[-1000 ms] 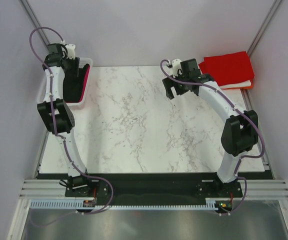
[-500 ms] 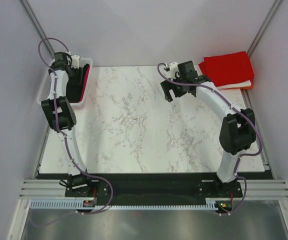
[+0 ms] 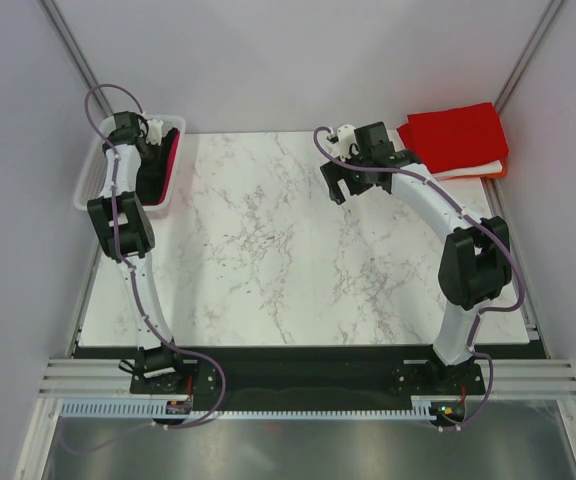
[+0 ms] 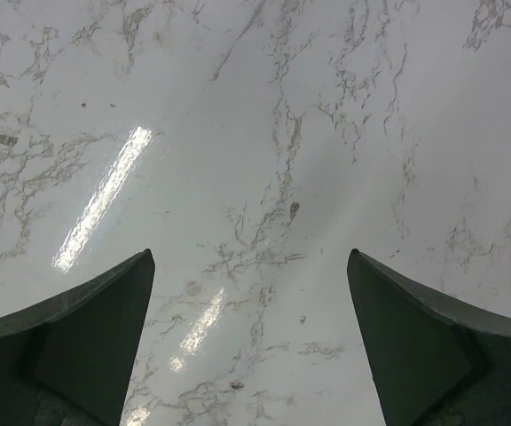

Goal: Fold and stack the t-shirts
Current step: Grab the tshirt from the pile

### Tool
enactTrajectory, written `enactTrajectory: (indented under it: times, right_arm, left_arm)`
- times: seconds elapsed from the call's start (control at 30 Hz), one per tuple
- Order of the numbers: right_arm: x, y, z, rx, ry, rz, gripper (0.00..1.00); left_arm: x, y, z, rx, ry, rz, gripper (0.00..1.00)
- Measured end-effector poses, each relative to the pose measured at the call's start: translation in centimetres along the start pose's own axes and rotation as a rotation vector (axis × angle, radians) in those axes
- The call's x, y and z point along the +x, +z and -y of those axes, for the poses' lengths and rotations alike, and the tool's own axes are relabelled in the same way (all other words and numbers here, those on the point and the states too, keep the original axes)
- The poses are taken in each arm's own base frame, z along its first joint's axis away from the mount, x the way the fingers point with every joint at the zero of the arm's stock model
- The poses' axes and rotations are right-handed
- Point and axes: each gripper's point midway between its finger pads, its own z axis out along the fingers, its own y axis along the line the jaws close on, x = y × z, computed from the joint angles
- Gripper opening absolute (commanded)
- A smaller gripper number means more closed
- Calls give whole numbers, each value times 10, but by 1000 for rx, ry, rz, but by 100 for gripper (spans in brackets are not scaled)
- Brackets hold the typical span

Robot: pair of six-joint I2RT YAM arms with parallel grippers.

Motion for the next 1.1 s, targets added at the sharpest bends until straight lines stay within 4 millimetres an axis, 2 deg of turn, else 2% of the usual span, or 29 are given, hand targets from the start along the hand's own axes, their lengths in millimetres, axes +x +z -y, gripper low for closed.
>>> enactTrajectory:
  times: [0.1, 0.27, 0.37, 0.43, 0.47, 0.5, 0.6, 0.7, 0.8, 0.93, 1.1]
  right_arm:
    - [0, 0, 0, 4, -5, -1, 98]
    - [0, 0, 5, 37, -13, -6, 98]
    - [-8, -5, 14, 89, -15, 4, 98]
    - [-28, -15, 23, 129, -23, 46, 98]
    - [-49, -25, 28, 153, -30, 94, 98]
    - [-56, -28, 30, 160, -33, 113, 98]
    - [-103, -54, 38, 200, -42, 238, 98]
    - [-131, -72, 43, 228, -42, 320, 97]
    - [-136, -77, 49, 268, -26, 338, 98]
    - [-135, -82, 62, 343, -13, 331, 98]
    - [-136, -97, 83, 439, 5, 343, 98]
  left_arm:
    - [-1, -1, -2, -10, 1, 1, 2]
    - [-9, -12, -6, -30, -2, 21, 2]
    - [-26, -33, -12, -58, -12, 65, 2]
    - [-42, -55, -17, -83, -21, 112, 2]
    - [-52, -68, -19, -94, -24, 142, 2]
    - [-61, -81, -21, -104, -28, 170, 2]
    - [-93, -128, -26, -136, -33, 276, 2]
    - [-126, -183, -23, -148, -31, 402, 2]
    - [-152, -233, -14, -143, -13, 515, 2]
    - [-180, -296, 15, -100, 42, 662, 2]
    - [-206, -379, 72, 5, 143, 857, 2]
